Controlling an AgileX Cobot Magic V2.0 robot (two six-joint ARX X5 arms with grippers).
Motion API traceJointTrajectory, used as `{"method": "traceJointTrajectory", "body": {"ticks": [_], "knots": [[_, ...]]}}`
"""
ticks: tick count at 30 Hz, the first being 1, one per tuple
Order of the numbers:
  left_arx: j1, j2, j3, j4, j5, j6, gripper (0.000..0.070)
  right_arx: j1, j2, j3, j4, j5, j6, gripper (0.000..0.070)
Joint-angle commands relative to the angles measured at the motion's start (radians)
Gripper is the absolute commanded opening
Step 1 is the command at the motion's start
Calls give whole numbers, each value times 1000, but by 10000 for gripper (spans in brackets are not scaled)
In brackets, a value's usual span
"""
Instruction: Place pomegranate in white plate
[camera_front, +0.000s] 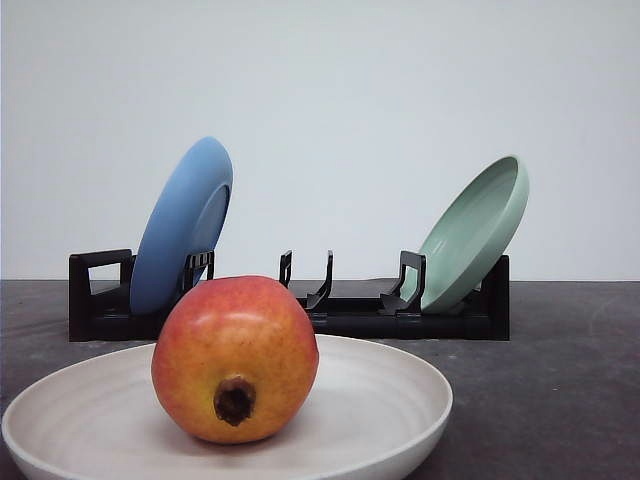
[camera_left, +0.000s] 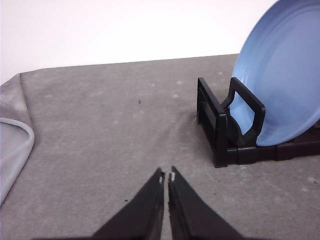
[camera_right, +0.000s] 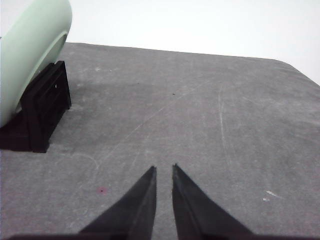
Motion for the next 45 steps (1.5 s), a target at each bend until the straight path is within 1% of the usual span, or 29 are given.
{"method": "traceJointTrajectory", "body": {"ticks": [1, 45], "knots": [[2, -2, -10, 12, -2, 8, 0, -2, 0, -5, 8, -1, -10, 58], [2, -2, -10, 12, -2, 8, 0, -2, 0, -5, 8, -1, -10, 58]]}}
